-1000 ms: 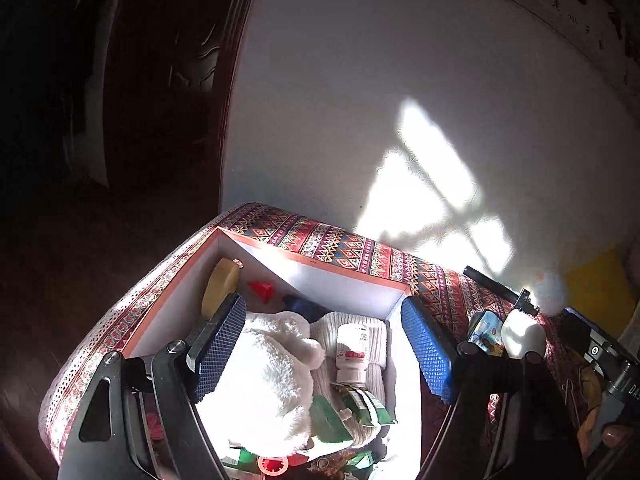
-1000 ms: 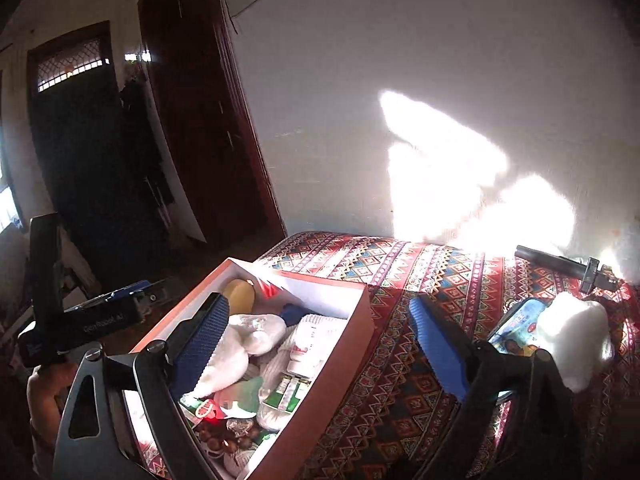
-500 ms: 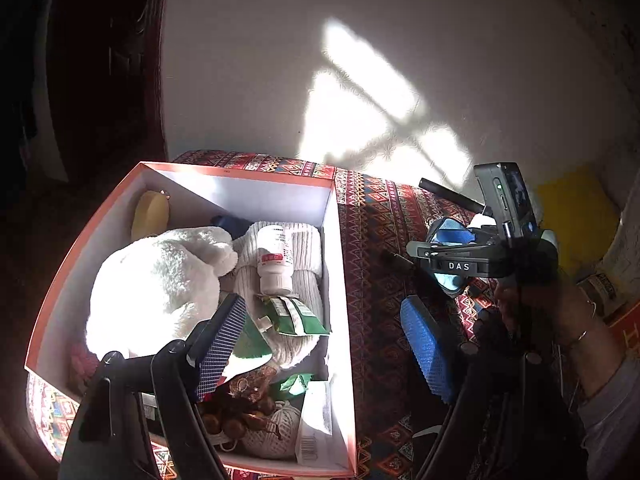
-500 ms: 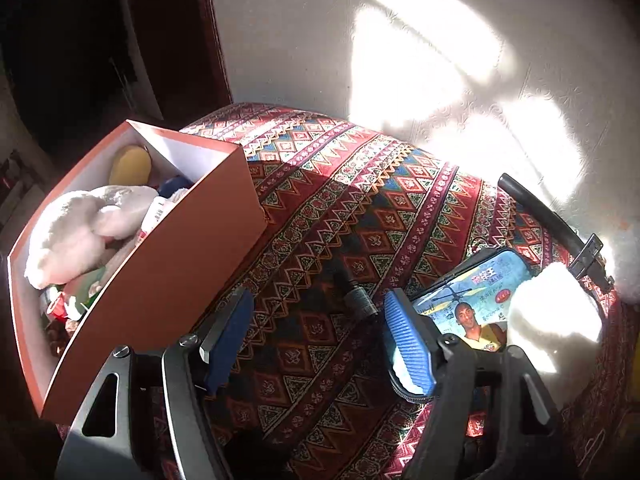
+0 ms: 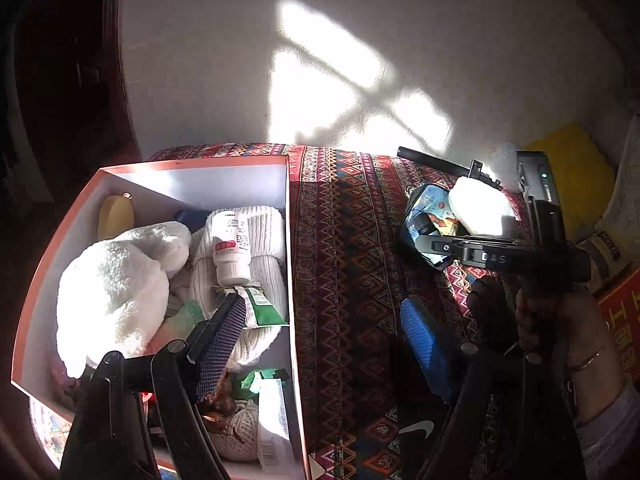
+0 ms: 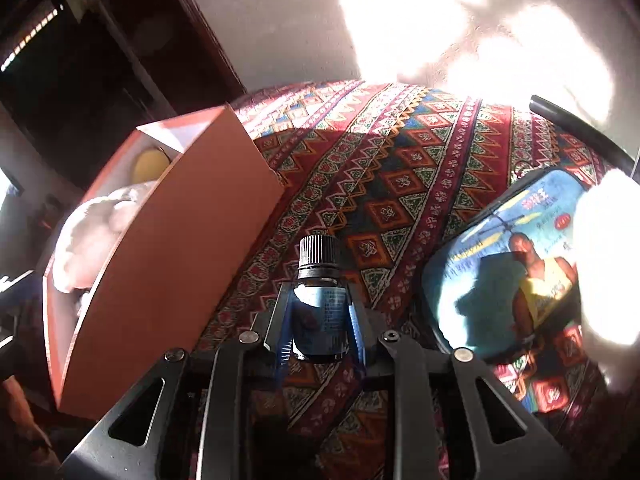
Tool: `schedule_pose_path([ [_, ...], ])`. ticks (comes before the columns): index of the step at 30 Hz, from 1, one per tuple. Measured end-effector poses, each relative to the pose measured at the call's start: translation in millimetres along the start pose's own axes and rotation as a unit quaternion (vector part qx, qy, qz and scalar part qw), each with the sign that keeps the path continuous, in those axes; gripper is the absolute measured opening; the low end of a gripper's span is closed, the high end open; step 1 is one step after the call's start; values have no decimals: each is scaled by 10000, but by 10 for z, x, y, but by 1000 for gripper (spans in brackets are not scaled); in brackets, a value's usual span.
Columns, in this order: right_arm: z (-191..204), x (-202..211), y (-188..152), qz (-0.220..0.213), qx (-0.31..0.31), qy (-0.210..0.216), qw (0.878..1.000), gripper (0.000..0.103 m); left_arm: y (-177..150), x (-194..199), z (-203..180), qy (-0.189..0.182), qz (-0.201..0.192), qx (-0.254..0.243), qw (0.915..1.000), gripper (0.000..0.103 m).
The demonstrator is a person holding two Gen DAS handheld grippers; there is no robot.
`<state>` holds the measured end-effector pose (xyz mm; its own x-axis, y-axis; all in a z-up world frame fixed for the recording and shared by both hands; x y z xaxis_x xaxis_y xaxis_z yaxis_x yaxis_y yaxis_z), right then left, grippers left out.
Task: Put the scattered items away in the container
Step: 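Grasp the white plush toy with the left tool while the right tool holds the bottle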
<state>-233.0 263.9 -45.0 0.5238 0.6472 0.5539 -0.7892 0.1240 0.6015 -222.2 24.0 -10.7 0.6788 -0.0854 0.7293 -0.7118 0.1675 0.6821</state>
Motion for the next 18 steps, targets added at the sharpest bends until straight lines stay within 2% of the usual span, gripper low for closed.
schedule_pose_path([
  [2,5,779,-368,-928,-452,232,9944,23,-60,55,-228,-232,27,-165,9996,80],
  [3,-14,1132,-582,-1297,-630,149,9894,23,-98,77,-358,-344,53,-236,9991,80],
  [6,-151,1882,-1127,-1922,-1189,-389,9733,23,-240,80,-756,-601,261,-358,9972,80],
  [8,-224,2222,-1329,-2240,-1470,-624,9614,23,-359,42,-1055,-777,485,-452,9948,80],
  [11,-295,2575,-1367,-2684,-1527,-797,9478,23,-589,5,-1573,-1029,768,-638,9897,80],
  [14,-478,2759,-1383,-3007,-1762,-540,9357,23,-781,-48,-2101,-1221,970,-848,9841,80],
  [18,-700,2902,-1441,-3168,-2057,-494,9246,23,-809,-204,-2629,-1004,1061,-996,9842,80],
])
Point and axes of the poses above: each gripper's, at about its wrist camera, not at the fingertips, and x roughly against the way its jaws point, z to its left, y to its top, the point moved 2 cm from there along -x, roughly the way its jaws point, and after that the axes turned 14 degrees about y, right-handed, at the moved point
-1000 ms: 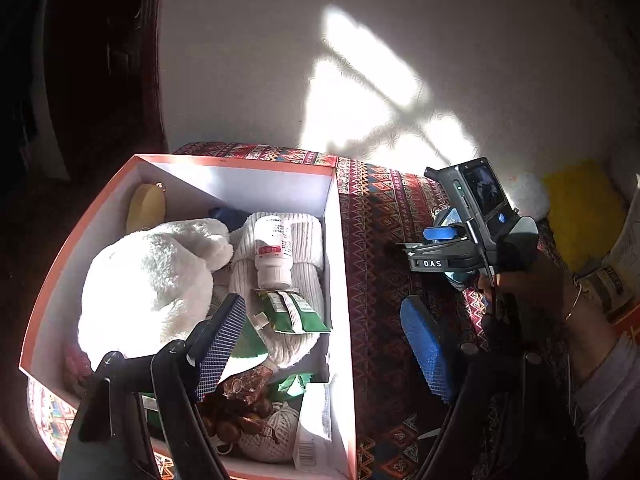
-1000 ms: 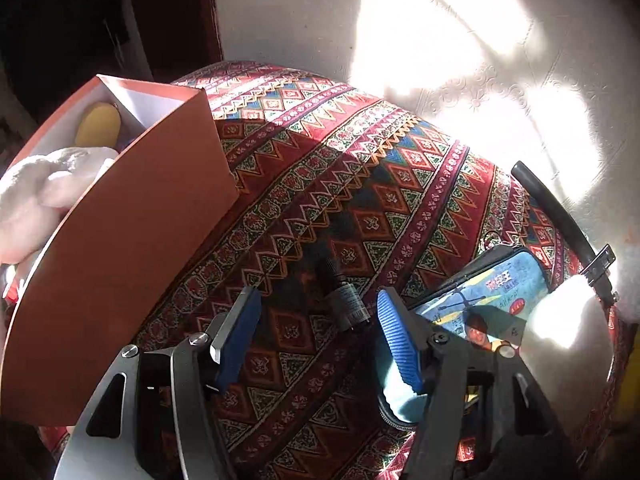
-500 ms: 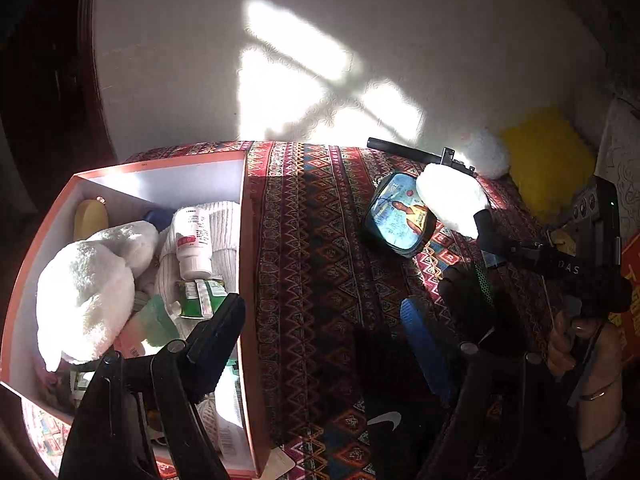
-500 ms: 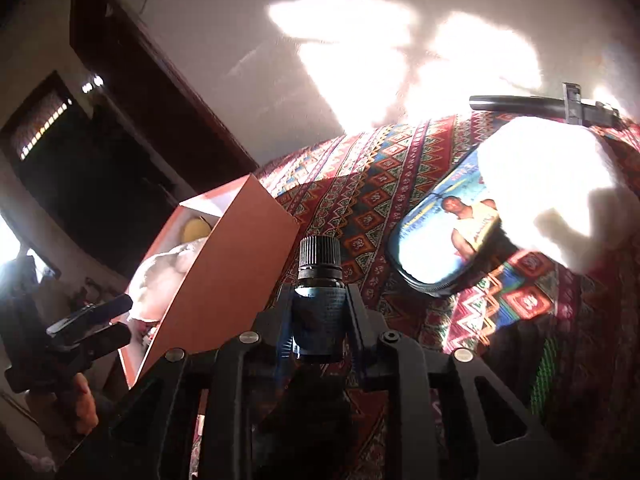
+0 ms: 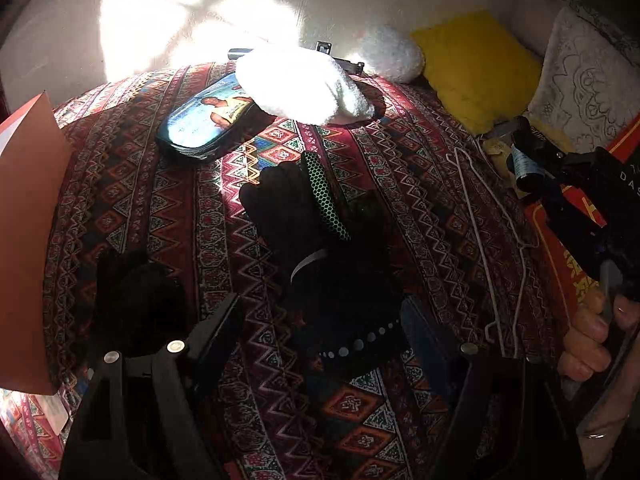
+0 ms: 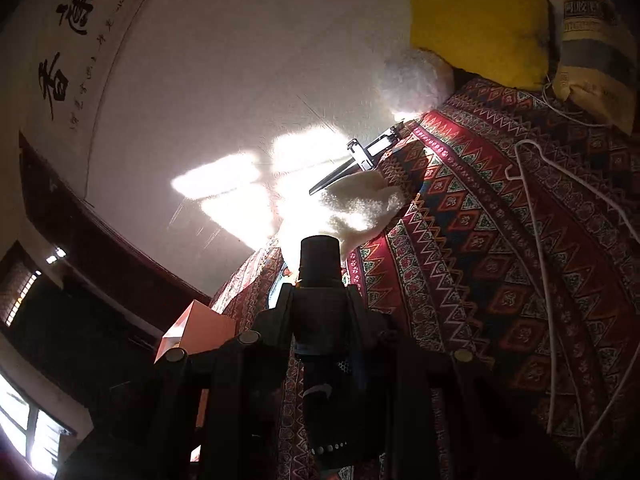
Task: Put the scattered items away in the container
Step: 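Grasp the white plush toy with the left tool while the right tool holds the bottle, then drop the white plush toy and dark bottle into the pink box with both tools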
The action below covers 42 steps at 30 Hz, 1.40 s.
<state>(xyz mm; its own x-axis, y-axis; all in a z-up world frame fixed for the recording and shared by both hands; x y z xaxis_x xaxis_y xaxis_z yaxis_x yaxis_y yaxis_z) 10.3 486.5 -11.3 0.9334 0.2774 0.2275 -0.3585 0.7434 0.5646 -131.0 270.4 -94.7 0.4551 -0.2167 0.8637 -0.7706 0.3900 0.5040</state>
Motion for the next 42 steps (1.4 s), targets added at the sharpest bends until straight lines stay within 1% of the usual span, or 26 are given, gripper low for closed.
schedule_pose_path([
  [3,-125,94,65,-128,-163,60,9998,23,216,-175,-203,206,74,-98,9997,80],
  [5,-208,132,114,-240,-312,153,9991,23,445,-242,-318,479,-90,-290,9984,80],
  [7,-273,141,135,-328,-513,264,9978,23,728,-275,-443,1101,-559,-735,9896,80],
  [8,-291,119,137,-322,-599,358,9970,23,858,-303,-537,1564,-871,-1092,9778,80],
  [9,-299,89,138,-303,-658,448,9964,23,954,-362,-653,2180,-1215,-1613,9548,80],
  [10,-300,65,137,-289,-689,503,9959,23,1003,-467,-784,2850,-1540,-2280,9182,80],
  [12,-290,14,150,-260,-694,563,9957,23,978,-782,-1019,3859,-1936,-3653,8247,80],
  [14,-290,-29,165,-250,-710,641,9951,23,903,-1136,-1136,4667,-2250,-4643,7184,84],
  [15,-289,-46,171,-249,-739,707,9944,23,884,-1295,-1162,4863,-2307,-4958,6816,89],
  [16,-283,-58,172,-246,-774,784,9936,23,895,-1425,-1171,4941,-2300,-5131,6631,98],
  [17,-281,-75,172,-233,-805,852,9928,23,927,-1535,-1179,4976,-2286,-5237,6526,102],
  [20,-265,-120,169,-154,-820,941,9921,23,1119,-1790,-1210,5159,-2311,-5343,6284,103],
  [22,-265,-123,183,-123,-791,966,9921,23,1316,-1935,-1192,5353,-2266,-5308,6167,103],
  [24,-281,-115,200,-124,-793,994,9918,23,1532,-2083,-1128,5540,-2117,-5213,6136,103],
  [25,-294,-108,203,-127,-797,1003,9917,23,1628,-2164,-1081,5584,-1996,-5173,6170,103],
  [26,-307,-103,205,-132,-798,994,9918,23,1701,-2236,-1024,5515,-1817,-5157,6300,99],
  [27,-320,-99,208,-131,-792,966,9921,23,1754,-2279,-976,5365,-1636,-5135,6494,81],
  [28,-332,-95,210,-132,-790,931,9924,23,1798,-2288,-944,5274,-1556,-5072,6637,53],
  [30,-354,-88,205,-150,-810,879,9927,23,1829,-2228,-939,5172,-1651,-5007,6742,48],
  [33,-349,-93,192,-153,-802,850,9930,23,1747,-1972,-1002,4908,-2079,-5086,6761,44],
  [34,-335,-100,198,-149,-776,824,9935,23,1719,-1833,-1018,4812,-2270,-5038,6805,44],
  [35,-320,-107,205,-145,-733,797,9940,23,1700,-1671,-1023,4701,-2437,-4950,6889,44],
  [36,-309,-105,206,-151,-689,762,9946,23,1684,-1482,-1014,4558,-2587,-4824,7019,44],
  [37,-302,-97,206,-162,-655,723,9951,23,1672,-1265,-982,4391,-2711,-4646,7196,44],
  [39,-306,-70,215,-198,-613,661,9957,23,1633,-766,-837,4063,-2886,-4176,7598,44],
  [42,-344,6,231,-306,-611,586,9959,23,1439,109,-425,3485,-3017,-3182,8284,44],
])
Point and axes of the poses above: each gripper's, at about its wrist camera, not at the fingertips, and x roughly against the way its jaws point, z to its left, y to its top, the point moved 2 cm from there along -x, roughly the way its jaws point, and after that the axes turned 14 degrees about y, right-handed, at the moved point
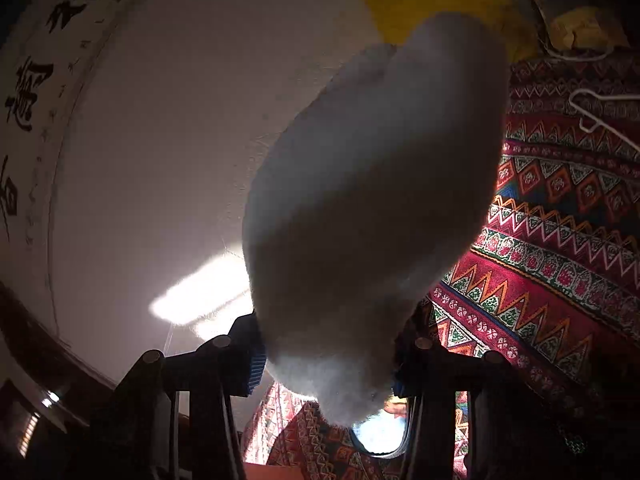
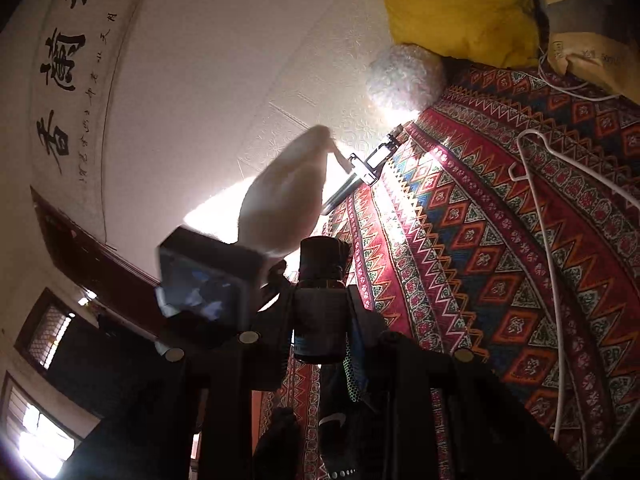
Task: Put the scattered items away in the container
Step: 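Drop the white plush toy and dark bottle into the pink box with both tools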
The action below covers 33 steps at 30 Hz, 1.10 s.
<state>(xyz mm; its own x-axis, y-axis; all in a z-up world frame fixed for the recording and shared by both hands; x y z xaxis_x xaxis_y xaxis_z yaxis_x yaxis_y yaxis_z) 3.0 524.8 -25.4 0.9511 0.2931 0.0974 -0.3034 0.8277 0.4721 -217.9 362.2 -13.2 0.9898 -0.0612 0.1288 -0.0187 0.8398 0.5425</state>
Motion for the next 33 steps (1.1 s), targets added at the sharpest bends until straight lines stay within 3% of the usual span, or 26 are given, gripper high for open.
schedule_pose_path([
  [3,7,44,1,-91,13,-47,9999,23,-433,525,819,-295,442,1293,9902,44],
  [5,81,11,-33,-52,109,-77,9999,23,-841,821,1312,-496,787,2145,9723,45],
  [8,326,-112,-174,178,469,-125,9987,23,-1547,1058,1964,-899,1273,3250,9328,45],
  [10,577,-257,-353,480,784,-26,9958,23,-2055,1043,2398,-1242,1596,3948,8962,45],
  [13,1049,-560,-763,990,1074,418,9884,23,-2882,835,3041,-1923,1968,4971,8229,47],
  [14,1250,-706,-914,1167,1159,626,9844,23,-3160,736,3191,-2196,2059,5300,7927,48],
  [15,1471,-879,-1065,1354,1255,840,9792,23,-3449,631,3302,-2458,2090,5679,7572,49],
  [17,1958,-1303,-1392,1765,1531,1209,9648,23,-4060,378,3387,-2947,2253,6407,6723,50],
  [18,2201,-1534,-1548,1957,1692,1317,9569,23,-4324,262,3357,-3120,2380,6667,6337,50],
  [19,2441,-1782,-1703,2127,1881,1378,9489,23,-4508,169,3291,-3258,2500,6790,6085,52],
  [21,2858,-2293,-1985,2369,2305,1376,9337,23,-4685,5,3090,-3414,2803,6845,5799,56],
  [22,3021,-2560,-2114,2453,2512,1310,9271,23,-4784,-49,3054,-3324,3078,6845,5712,62],
  [23,3145,-2834,-2234,2500,2719,1160,9220,23,-4862,-68,3072,-3157,3301,6838,5690,65],
  [24,3236,-3086,-2347,2498,2975,881,9173,27,-4902,-47,3154,-2964,3343,6836,5771,70],
  [25,3282,-3309,-2463,2486,3287,486,9098,34,-4923,16,3285,-2667,3313,6821,5948,74],
  [26,3287,-3474,-2566,2490,3554,89,9009,65,-4944,112,3454,-2243,3267,6810,6157,75],
  [27,3271,-3563,-2646,2486,3721,-211,8940,90,-4970,227,3632,-1782,3192,6810,6345,77],
  [28,3252,-3567,-2693,2472,3790,-323,8912,91,-5003,351,3804,-1325,3077,6821,6500,85],
  [29,3231,-3504,-2723,2477,3799,-253,8909,91,-5111,510,3975,-928,2960,6854,6588,91],
  [31,3161,-3298,-2747,2467,3760,-51,8932,91,-5300,729,4173,-500,2890,6893,6625,93],
  [33,3054,-3090,-2745,2420,3715,-79,8963,92,-5319,767,4164,-550,2855,6896,6633,93],
])
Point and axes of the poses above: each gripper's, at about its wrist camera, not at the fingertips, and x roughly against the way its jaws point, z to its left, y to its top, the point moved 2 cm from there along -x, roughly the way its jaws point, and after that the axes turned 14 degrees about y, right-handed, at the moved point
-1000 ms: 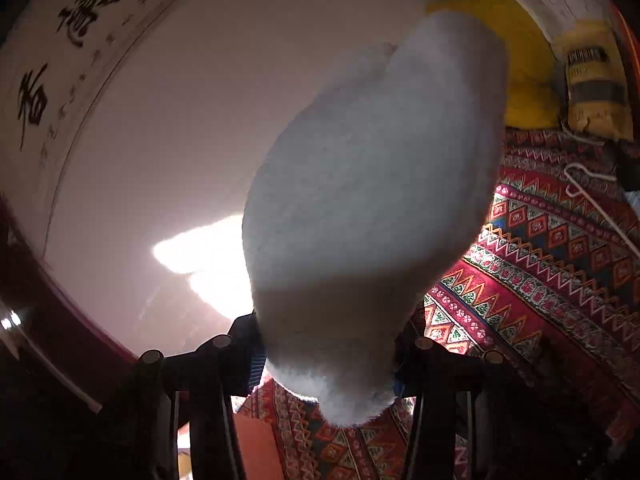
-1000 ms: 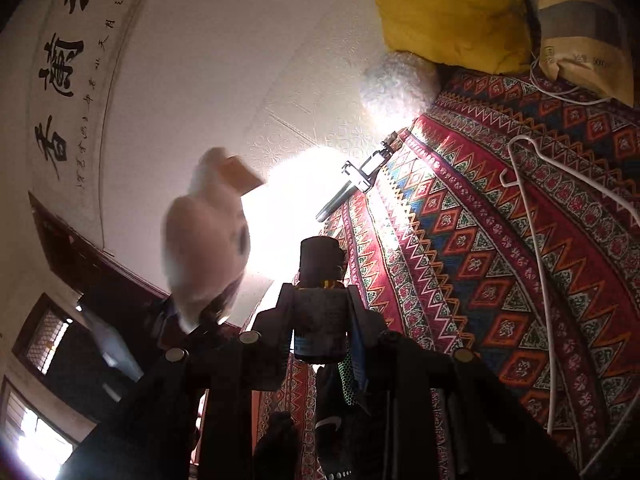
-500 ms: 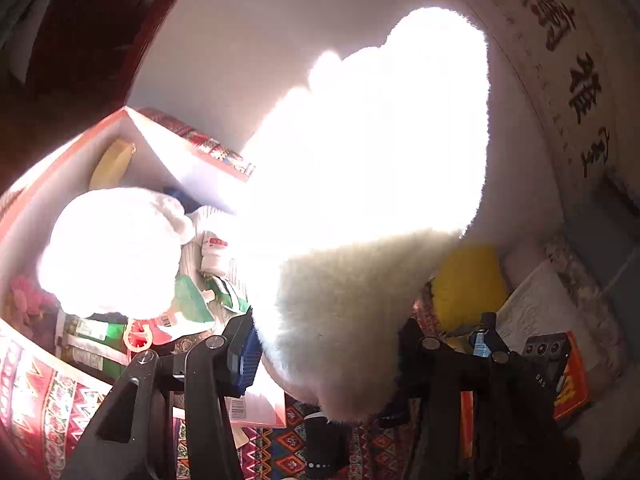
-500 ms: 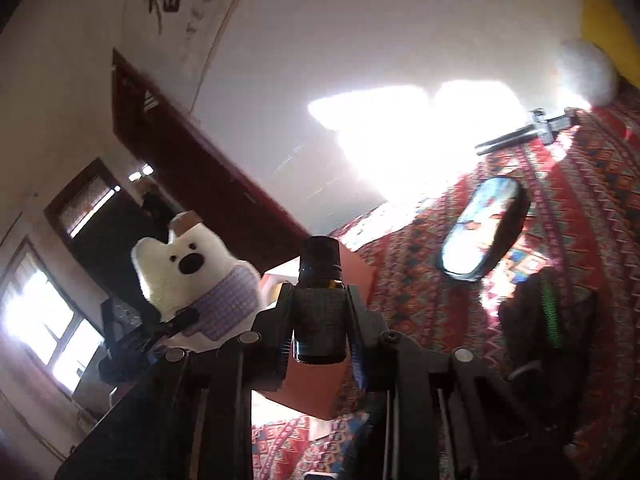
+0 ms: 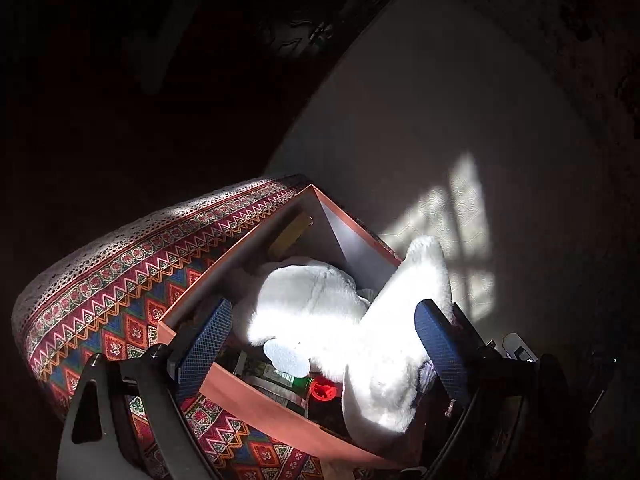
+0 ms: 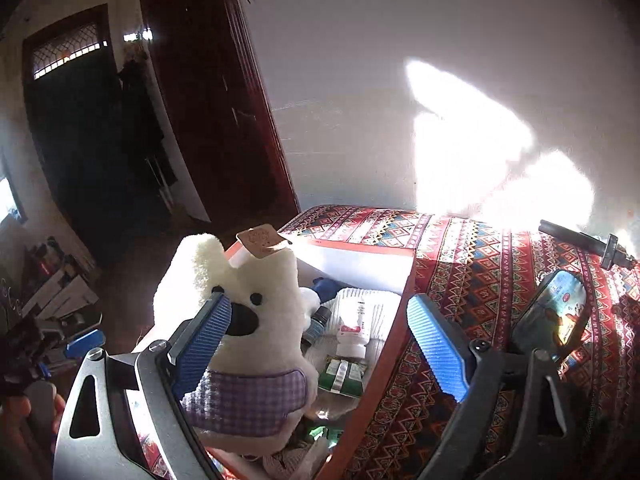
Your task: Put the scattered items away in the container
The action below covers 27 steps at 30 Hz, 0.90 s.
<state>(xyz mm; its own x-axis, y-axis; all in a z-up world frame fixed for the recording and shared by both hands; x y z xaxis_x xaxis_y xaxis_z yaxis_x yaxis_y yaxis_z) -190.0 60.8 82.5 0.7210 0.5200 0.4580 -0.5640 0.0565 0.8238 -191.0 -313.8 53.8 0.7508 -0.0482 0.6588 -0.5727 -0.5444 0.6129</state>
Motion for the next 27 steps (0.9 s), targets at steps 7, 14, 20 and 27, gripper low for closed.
schedule_pose_path([
  [7,-289,663,-368,-137,-60,-560,9983,92,-799,204,-657,287,-3,-832,9961,93],
  [14,-465,1351,-555,-334,115,-1406,9894,95,-1530,399,-1637,209,-329,-2175,9753,93],
  [20,-634,1781,-685,-515,114,-1972,9790,102,-2269,441,-2297,121,-226,-3116,9499,93],
  [27,-790,2080,-1036,-401,-159,-2292,9724,102,-2972,682,-2619,215,-438,-3864,9210,93],
])
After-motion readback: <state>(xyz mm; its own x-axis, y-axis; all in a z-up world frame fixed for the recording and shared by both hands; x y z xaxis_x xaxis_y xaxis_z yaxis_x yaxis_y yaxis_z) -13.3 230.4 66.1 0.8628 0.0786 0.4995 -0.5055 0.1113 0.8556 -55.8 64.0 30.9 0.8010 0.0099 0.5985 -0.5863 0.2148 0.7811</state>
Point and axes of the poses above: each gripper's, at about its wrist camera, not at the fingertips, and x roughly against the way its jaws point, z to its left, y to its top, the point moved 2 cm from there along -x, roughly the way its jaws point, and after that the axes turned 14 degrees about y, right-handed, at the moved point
